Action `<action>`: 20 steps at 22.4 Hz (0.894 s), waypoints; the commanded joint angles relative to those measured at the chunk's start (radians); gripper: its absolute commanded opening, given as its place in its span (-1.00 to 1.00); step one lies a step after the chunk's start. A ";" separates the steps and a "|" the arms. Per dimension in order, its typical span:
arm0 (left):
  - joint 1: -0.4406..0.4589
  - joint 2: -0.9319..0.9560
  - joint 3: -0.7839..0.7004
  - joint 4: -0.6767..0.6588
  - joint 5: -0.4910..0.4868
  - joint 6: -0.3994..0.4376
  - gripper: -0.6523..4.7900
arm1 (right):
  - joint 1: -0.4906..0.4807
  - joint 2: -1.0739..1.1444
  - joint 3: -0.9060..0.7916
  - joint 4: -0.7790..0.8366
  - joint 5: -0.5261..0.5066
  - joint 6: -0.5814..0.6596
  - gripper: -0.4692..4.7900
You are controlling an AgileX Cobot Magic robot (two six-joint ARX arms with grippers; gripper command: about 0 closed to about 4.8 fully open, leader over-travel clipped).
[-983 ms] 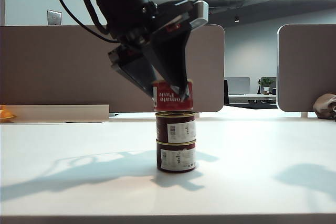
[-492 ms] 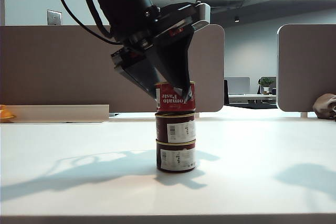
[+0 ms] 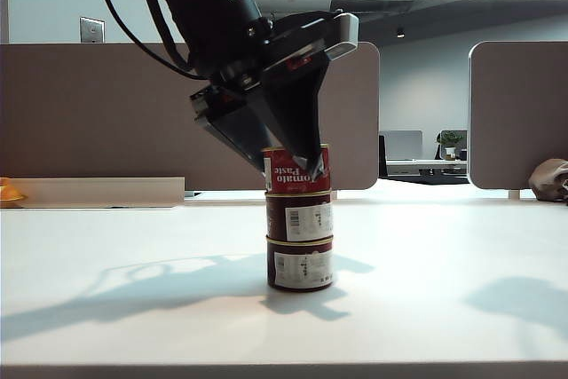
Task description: Pick up the cans one by one and stack them together.
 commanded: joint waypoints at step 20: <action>0.002 -0.249 -0.001 -0.206 -0.005 0.000 -0.60 | 0.000 -0.009 0.003 0.009 0.006 -0.035 -0.83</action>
